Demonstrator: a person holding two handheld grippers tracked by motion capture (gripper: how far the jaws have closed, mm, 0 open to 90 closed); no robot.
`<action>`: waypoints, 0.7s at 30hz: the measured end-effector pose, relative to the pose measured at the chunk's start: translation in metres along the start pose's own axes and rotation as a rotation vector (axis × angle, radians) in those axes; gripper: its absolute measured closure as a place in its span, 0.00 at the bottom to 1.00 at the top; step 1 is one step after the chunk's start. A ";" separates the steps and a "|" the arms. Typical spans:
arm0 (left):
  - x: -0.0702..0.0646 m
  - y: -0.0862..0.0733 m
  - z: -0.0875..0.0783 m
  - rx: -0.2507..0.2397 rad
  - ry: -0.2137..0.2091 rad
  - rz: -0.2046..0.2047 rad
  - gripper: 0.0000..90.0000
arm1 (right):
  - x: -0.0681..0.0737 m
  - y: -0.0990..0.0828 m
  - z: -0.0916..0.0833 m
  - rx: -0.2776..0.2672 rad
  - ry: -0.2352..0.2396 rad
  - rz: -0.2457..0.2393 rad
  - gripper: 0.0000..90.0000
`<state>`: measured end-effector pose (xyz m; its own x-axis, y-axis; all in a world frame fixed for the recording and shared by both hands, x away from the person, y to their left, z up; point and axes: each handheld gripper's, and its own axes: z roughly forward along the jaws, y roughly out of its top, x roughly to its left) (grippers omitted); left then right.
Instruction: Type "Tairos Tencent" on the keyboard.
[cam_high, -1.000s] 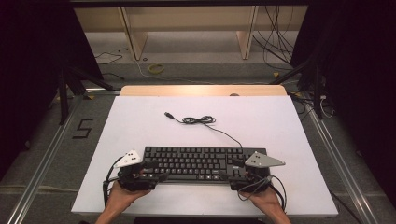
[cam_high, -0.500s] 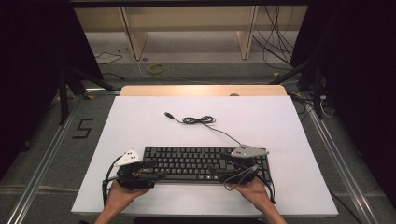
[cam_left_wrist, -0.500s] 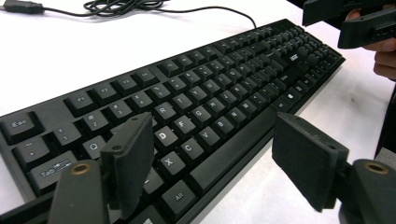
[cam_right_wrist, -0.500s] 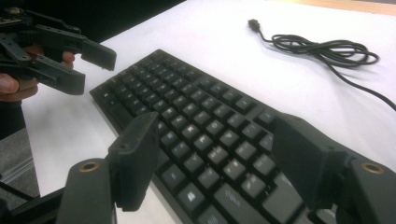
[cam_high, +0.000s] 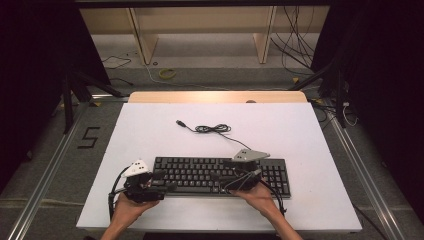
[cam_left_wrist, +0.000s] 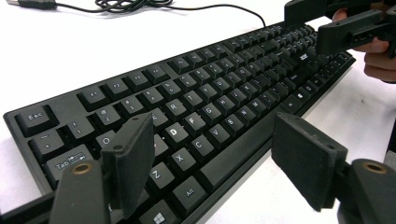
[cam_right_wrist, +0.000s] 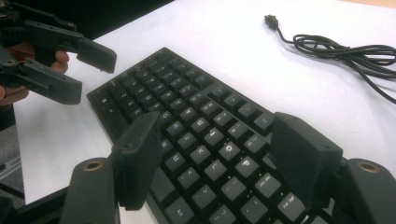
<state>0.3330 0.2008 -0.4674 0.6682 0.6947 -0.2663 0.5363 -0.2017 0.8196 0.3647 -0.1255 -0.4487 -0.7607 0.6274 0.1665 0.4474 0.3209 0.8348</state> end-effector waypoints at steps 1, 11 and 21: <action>0.000 0.000 0.000 0.001 0.001 -0.002 0.33 | 0.000 0.001 0.001 0.002 0.001 0.002 0.39; 0.005 0.000 -0.002 0.009 0.011 -0.023 0.37 | 0.004 0.009 0.020 0.042 0.007 -0.007 0.41; 0.012 0.000 -0.005 0.037 0.035 -0.071 0.50 | 0.007 0.015 0.035 0.067 0.011 -0.014 0.47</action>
<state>0.3383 0.2128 -0.4685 0.6099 0.7316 -0.3046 0.6007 -0.1761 0.7799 0.3822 -0.0911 -0.4539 -0.7723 0.6145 0.1609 0.4664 0.3766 0.8004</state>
